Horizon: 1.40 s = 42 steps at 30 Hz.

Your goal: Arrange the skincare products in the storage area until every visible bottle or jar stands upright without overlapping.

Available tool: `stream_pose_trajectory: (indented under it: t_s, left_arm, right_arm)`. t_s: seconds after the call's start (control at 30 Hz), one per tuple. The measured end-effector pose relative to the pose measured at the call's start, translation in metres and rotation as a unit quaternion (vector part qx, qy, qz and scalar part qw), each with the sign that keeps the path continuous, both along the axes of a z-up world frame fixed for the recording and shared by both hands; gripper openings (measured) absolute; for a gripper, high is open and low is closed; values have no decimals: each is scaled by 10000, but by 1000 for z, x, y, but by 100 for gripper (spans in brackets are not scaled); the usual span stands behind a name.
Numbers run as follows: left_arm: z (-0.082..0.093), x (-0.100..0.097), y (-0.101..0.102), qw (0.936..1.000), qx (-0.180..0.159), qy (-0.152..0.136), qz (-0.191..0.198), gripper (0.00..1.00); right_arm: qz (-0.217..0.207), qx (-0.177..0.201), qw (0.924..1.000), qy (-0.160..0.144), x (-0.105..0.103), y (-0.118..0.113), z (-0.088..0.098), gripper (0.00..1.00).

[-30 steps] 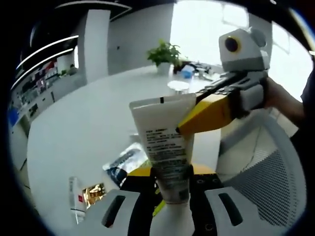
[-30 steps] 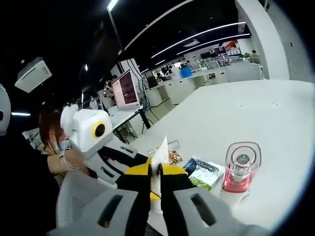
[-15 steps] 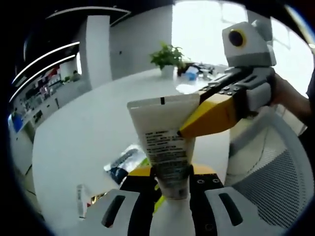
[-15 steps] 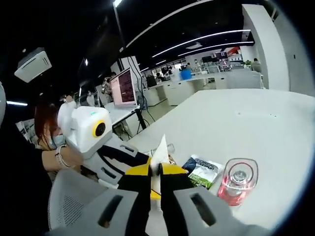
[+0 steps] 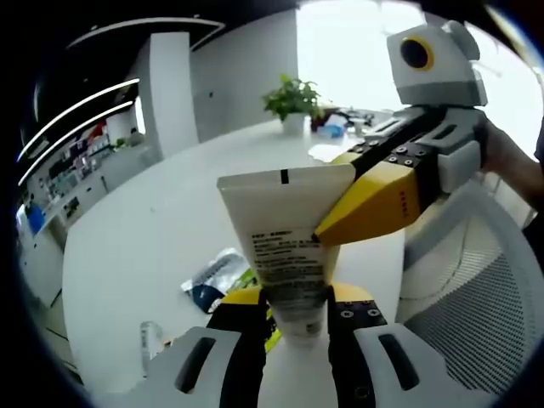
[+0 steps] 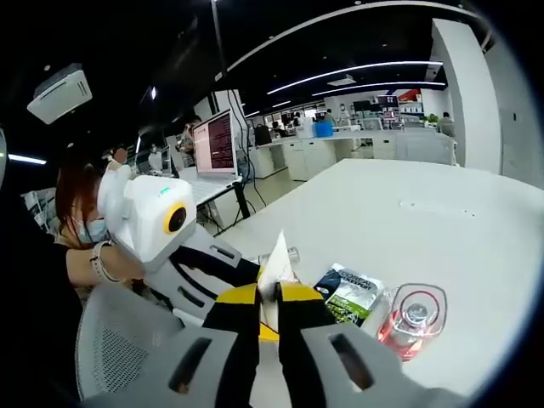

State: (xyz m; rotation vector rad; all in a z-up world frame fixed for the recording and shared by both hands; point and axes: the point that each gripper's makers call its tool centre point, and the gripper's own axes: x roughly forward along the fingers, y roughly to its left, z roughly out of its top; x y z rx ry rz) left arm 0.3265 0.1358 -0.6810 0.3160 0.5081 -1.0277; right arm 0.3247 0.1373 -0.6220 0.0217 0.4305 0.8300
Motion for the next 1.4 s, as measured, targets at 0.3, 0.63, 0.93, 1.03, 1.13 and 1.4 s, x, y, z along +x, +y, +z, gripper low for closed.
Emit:
stream_pose_trajectory:
  t_s: [0.3,0.63,0.93,1.03,1.13,1.4]
  left_arm:
    - [-2,-3,4,10000,35,80,2,23]
    - [-2,-1,5,9999,-121,58,-2,25]
    - [-1,-1,3,9995,-93,-214,-224,27]
    - [1,-1,3,9994,-101,-225,-232,28]
    - [0,1,6,9995,-19,-246,-202,29]
    - [4,3,21,9998,8,-216,22,25]
  right_arm:
    - [126,112,9998,87,-6,7,0,9]
    - [121,233,9996,66,-6,7,0,10]
    - [11,188,9998,53,-5,-2,-1,9]
    - [-10,165,9999,52,-5,-4,-1,9]
    - [-20,142,9999,53,-6,-6,-3,9]
    - [-39,-27,10000,69,-9,-10,-11,14]
